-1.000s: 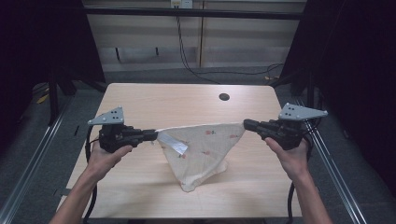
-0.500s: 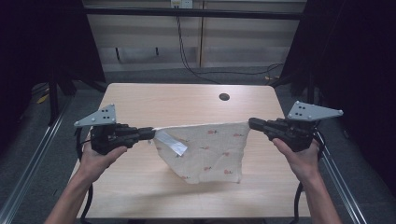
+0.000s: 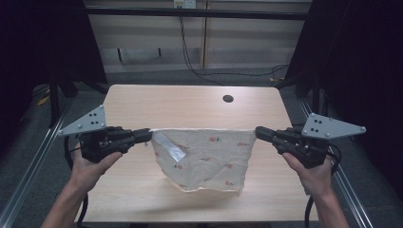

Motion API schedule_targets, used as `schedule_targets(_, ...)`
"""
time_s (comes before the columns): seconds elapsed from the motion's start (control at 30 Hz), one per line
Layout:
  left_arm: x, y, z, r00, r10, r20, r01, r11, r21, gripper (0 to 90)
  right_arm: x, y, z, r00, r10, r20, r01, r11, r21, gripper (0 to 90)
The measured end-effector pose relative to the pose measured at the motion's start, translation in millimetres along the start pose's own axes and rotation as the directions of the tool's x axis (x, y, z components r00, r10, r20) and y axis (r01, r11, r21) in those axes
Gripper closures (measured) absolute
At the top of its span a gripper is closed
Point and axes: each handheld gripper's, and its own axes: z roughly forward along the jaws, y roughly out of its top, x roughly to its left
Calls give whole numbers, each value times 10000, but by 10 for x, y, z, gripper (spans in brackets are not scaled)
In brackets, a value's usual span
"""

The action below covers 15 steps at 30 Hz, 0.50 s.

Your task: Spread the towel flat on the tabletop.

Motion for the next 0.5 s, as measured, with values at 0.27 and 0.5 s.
schedule_targets(0.27, 246, -194, 246, 9988, -377, -304, 401, 9958, 821, 872, -223, -341, 218, 9973, 648, 350, -664, 9966, 490, 887)
schedule_targets(0.5, 476, -338, 396, 9927, -1111, -463, 1158, 9866, 1150, 871, -466, -500, 526, 9921, 1203, 349, -1231, 9879, 941, 887)
